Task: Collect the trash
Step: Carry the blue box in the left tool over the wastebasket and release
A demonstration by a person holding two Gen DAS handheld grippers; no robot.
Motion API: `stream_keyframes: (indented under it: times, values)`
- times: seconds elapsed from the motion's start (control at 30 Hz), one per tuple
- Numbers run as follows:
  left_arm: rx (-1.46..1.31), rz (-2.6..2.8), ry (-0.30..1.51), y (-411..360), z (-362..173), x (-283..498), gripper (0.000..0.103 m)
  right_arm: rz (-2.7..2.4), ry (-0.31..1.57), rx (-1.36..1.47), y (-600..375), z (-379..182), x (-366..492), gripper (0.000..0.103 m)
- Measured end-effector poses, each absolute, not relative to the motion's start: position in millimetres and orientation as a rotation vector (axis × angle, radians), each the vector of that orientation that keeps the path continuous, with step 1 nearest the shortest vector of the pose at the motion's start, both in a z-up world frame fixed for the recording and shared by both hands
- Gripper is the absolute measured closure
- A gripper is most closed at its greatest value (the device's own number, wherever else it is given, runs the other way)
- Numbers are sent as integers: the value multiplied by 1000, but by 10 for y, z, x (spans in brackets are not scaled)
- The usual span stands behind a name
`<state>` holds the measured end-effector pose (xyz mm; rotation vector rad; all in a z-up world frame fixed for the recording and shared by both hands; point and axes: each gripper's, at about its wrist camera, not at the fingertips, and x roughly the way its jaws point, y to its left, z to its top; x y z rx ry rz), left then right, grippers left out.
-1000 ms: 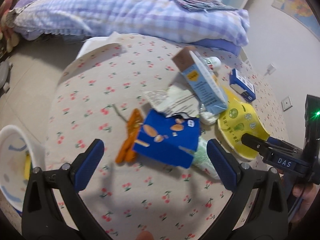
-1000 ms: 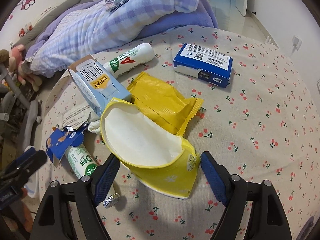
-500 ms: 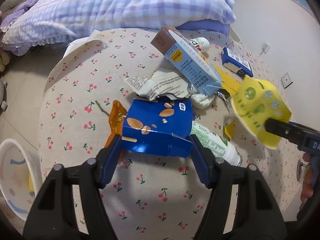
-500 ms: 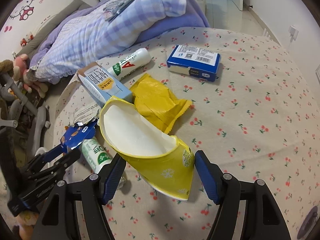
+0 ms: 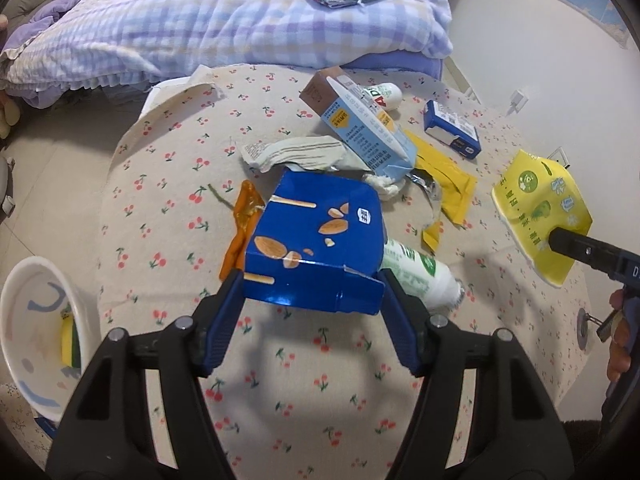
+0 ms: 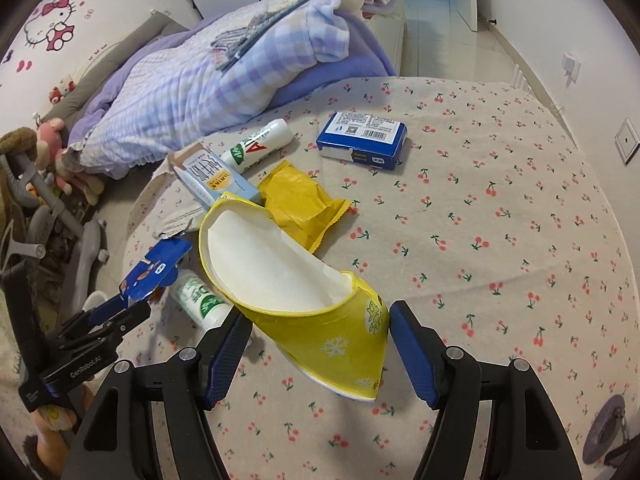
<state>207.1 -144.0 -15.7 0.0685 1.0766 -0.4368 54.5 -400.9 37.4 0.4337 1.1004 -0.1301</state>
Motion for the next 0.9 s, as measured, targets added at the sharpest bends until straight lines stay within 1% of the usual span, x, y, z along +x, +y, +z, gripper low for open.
stream_keyframes:
  times: [0.47, 0.9]
  values:
    - [25, -408, 1035, -946, 74, 1764, 36, -56, 1062, 418, -3649, 601, 439, 31]
    - [-17, -283, 1032, -123, 97, 1599, 36, 44, 1082, 356, -2968, 581, 700, 30]
